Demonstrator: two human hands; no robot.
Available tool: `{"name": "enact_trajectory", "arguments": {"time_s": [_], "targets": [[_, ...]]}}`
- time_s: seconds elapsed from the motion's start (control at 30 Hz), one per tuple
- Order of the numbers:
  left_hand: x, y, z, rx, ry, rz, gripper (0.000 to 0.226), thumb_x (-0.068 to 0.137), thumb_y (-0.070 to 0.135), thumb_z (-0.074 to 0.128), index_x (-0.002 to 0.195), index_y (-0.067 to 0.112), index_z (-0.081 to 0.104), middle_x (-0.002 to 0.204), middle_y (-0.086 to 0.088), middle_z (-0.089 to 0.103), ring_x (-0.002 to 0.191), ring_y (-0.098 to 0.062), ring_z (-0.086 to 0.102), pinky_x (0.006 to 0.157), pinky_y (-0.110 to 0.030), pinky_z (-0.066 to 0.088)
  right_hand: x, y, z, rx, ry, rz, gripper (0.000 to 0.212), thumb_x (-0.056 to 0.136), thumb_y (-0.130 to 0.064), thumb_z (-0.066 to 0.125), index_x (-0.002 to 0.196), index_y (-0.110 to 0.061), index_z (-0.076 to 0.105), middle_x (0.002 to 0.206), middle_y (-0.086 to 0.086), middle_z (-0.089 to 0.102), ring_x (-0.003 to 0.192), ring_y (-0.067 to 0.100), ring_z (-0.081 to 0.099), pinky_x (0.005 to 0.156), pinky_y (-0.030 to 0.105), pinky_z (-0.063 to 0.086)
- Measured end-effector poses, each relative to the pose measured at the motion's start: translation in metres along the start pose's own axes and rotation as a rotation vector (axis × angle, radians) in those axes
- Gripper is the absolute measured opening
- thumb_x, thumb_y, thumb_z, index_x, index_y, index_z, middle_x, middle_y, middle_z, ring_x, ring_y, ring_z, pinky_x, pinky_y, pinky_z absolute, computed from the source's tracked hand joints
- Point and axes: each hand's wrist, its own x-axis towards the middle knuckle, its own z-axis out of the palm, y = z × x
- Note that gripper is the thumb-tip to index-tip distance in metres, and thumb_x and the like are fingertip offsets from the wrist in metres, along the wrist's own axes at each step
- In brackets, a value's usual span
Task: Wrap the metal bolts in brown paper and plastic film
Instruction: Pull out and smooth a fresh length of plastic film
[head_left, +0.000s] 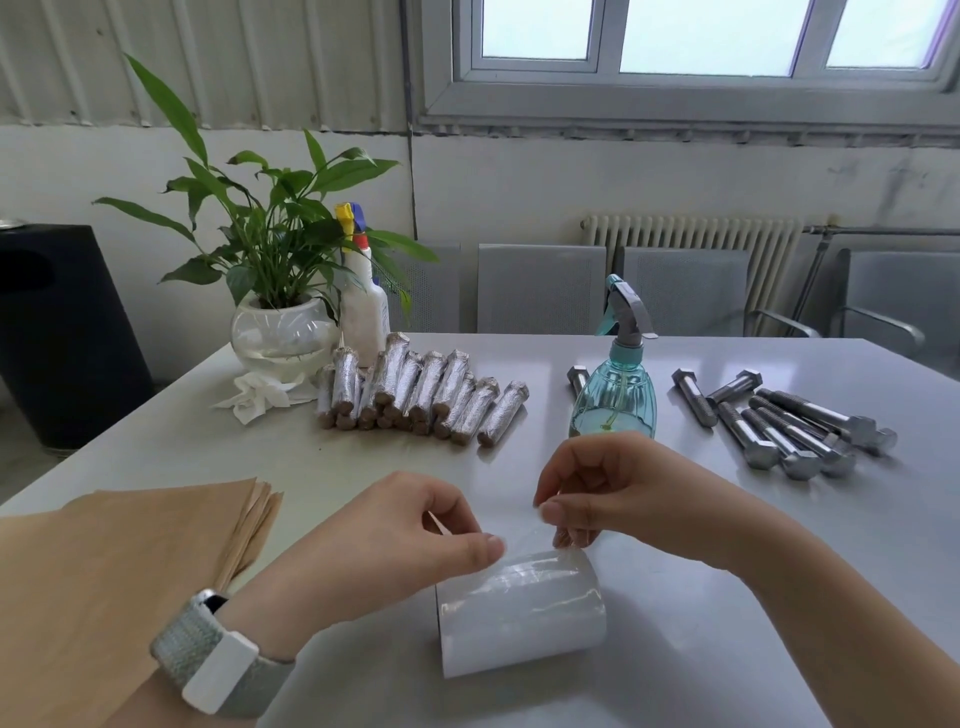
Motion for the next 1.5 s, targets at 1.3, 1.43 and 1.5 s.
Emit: {"name": "enact_trajectory", "arguments": {"time_s": [1.3,1.43,1.5], "targets": [[0.003,0.015,-0.040,-0.098,-0.186,0.060,0.007,0.095,0.009,0.056,0.088,0.006,0.055,0.085,-0.010,0.073,0.084,-0.025,0.074,0.068,-0.029,0.059,-0.004,-0.005,-0.003,-0.200,-0.002,0.035,0.010,0.087,-0.018,0.072,0.092,-0.026,0.076,0.079,0.000,0.076,0.073,0.009,0.072,0.075,0.024,0.058],[0.002,0.013,-0.036,-0.190,-0.145,0.081,0.035,0.087,0.045,0.066,0.102,0.014,0.060,0.089,-0.007,0.073,0.084,-0.024,0.073,0.062,-0.031,0.058,-0.006,-0.008,-0.002,-0.264,-0.014,0.036,0.011,0.089,-0.019,0.070,0.092,-0.027,0.076,0.078,-0.007,0.075,0.071,0.003,0.070,0.073,0.019,0.056],[0.004,0.016,-0.029,-0.017,-0.206,0.057,0.054,0.073,0.068,0.065,0.109,0.028,0.063,0.091,0.004,0.072,0.082,-0.012,0.071,0.061,-0.028,0.056,-0.006,-0.009,-0.001,-0.280,-0.011,0.032,0.010,0.089,-0.018,0.070,0.092,-0.025,0.076,0.079,-0.004,0.076,0.072,0.004,0.070,0.074,0.021,0.057]]}}
